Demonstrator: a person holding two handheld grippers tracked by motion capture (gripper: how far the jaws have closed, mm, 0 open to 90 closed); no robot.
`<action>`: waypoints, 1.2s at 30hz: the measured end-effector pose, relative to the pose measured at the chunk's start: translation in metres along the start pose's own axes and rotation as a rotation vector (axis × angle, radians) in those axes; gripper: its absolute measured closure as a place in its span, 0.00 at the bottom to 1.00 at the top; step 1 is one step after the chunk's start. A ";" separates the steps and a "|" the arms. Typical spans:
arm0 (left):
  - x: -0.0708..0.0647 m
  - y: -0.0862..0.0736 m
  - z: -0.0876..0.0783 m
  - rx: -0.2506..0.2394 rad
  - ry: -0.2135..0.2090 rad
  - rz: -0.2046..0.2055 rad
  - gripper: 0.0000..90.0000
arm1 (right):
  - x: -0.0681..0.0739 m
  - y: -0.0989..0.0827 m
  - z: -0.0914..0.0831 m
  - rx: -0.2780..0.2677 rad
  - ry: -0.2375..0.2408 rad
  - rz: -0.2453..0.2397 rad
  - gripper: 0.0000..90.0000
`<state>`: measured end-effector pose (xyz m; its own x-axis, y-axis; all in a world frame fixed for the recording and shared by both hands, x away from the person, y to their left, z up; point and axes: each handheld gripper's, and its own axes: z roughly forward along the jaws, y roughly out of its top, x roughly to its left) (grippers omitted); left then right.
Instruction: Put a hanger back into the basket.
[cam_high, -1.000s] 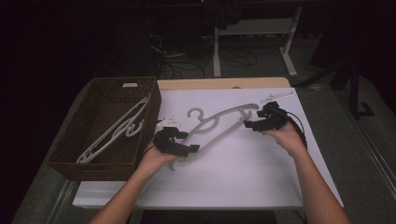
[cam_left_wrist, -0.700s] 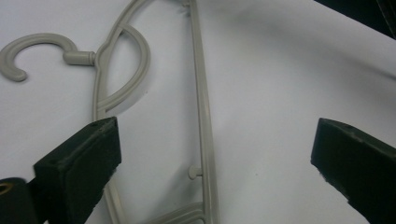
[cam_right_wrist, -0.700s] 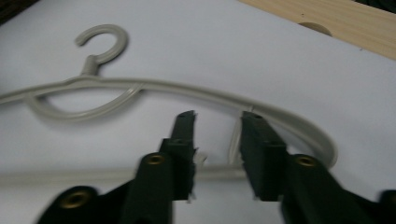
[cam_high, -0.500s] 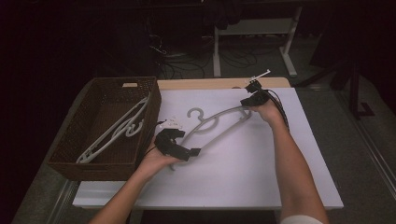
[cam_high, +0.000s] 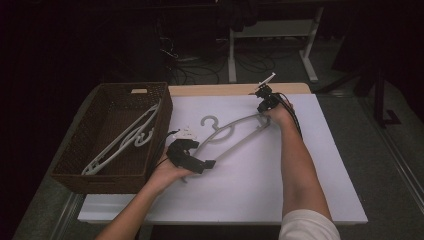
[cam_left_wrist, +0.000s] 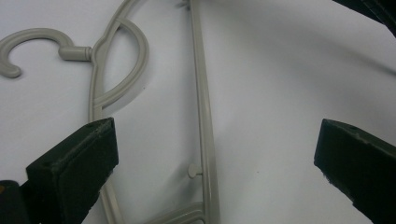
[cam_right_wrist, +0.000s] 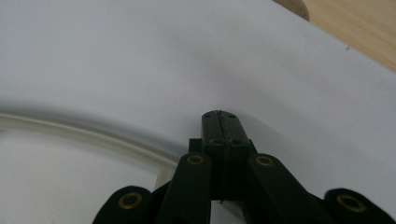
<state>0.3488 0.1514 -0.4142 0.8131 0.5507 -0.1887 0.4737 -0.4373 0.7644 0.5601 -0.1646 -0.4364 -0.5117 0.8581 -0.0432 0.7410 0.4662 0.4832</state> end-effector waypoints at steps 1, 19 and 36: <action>0.000 0.000 0.000 0.000 0.001 0.001 0.00 | 0.000 0.000 0.000 0.007 0.004 -0.001 0.99; 0.002 -0.001 0.006 0.031 0.005 0.008 0.00 | -0.009 -0.067 -0.035 0.064 0.129 -0.093 0.99; 0.000 -0.003 0.011 0.063 0.001 0.015 0.00 | 0.017 -0.155 -0.081 0.016 0.236 -0.182 0.99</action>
<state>0.3508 0.1444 -0.4237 0.8198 0.5447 -0.1765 0.4818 -0.4896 0.7268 0.4015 -0.2394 -0.4408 -0.7221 0.6875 0.0776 0.6338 0.6123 0.4726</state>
